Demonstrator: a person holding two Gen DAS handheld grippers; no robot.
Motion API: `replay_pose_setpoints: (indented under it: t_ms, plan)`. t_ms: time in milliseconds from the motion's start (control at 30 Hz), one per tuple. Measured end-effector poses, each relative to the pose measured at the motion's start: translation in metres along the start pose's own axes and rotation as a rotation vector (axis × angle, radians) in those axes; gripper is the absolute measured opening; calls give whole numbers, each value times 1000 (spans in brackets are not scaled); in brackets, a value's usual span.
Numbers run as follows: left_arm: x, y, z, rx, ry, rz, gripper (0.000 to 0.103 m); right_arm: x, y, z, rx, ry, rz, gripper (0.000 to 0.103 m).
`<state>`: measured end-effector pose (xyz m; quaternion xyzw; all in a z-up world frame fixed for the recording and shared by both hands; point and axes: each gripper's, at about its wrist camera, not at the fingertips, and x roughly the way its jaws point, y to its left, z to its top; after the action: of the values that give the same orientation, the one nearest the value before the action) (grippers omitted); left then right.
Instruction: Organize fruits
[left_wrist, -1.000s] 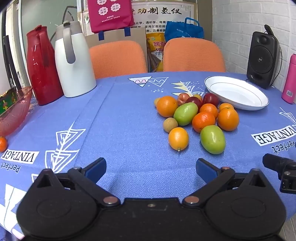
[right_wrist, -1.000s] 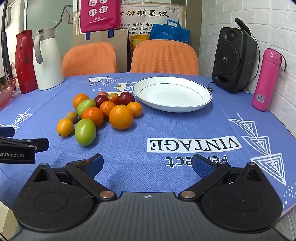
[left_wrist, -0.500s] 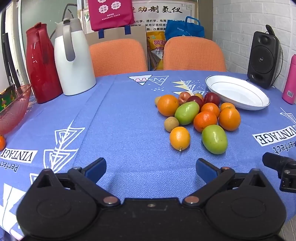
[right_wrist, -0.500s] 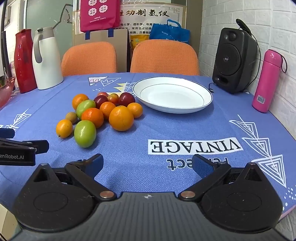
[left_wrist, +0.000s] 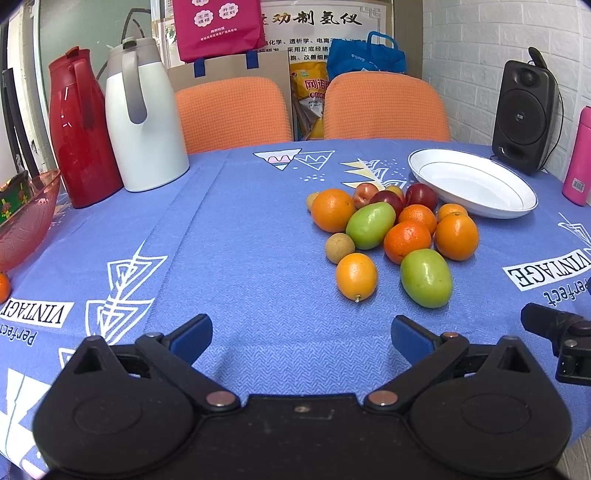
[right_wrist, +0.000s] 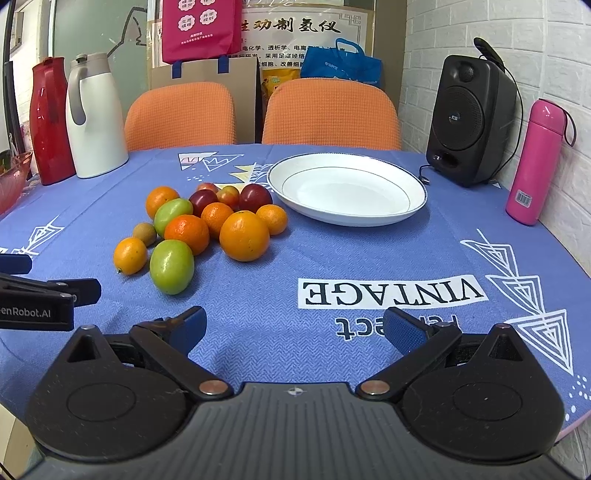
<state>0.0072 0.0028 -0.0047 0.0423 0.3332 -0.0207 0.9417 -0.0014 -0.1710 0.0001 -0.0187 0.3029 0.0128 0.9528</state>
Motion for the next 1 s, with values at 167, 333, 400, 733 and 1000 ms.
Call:
replay_pose_setpoints:
  t_ms: [167, 333, 400, 733, 1000]
  plan:
    - [0, 0, 0, 0, 0, 0, 103, 0, 1, 0, -3, 1, 2, 103]
    - [1, -2, 1, 0, 5, 1, 103, 0, 4, 1, -8, 3, 2, 103]
    - [1, -2, 1, -1, 6, 0, 103, 1, 4, 1, -9, 3, 4, 103]
    - [2, 0, 1, -2, 9, -3, 103, 1, 6, 1, -14, 5, 11, 103]
    - [2, 1, 0, -2, 11, -4, 103, 1, 8, 0, -11, 6, 13, 103]
